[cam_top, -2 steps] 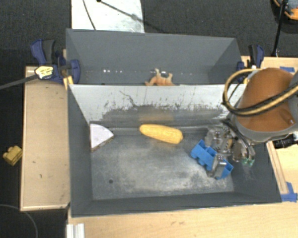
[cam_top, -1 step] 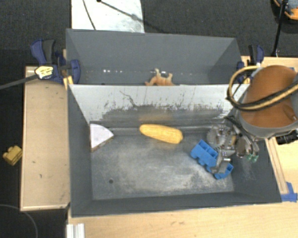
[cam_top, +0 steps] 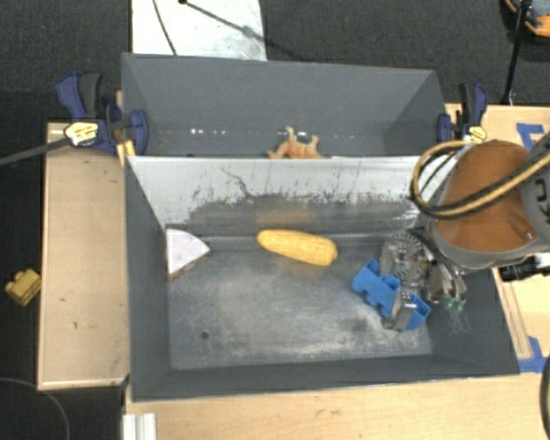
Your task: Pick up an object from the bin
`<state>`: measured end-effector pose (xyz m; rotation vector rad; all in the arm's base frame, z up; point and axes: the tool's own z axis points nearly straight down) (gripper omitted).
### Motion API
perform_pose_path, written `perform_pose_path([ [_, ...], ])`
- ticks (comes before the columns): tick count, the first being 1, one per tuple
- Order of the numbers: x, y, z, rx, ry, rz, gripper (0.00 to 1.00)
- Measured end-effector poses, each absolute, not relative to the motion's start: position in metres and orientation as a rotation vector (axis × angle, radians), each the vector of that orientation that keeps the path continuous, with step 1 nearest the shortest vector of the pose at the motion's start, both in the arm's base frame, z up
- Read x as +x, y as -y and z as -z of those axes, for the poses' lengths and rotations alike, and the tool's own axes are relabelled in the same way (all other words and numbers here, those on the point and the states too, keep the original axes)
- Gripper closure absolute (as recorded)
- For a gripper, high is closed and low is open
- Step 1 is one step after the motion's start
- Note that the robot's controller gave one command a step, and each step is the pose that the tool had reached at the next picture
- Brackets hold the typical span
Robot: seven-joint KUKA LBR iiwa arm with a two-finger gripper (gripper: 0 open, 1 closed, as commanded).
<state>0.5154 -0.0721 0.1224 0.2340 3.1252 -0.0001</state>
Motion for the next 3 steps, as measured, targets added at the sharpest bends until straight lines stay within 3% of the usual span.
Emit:
perform_pose_path([
  [1, 0.5274, 0.0779, -0.1032, 0.65, -3.068, -0.008, 1.0],
  [2, 0.5259, 0.0771, -0.1007, 0.646, -3.074, -0.008, 0.0],
  [3, 0.5249, 0.0795, -0.0998, 0.647, -3.075, -0.002, 1.0],
])
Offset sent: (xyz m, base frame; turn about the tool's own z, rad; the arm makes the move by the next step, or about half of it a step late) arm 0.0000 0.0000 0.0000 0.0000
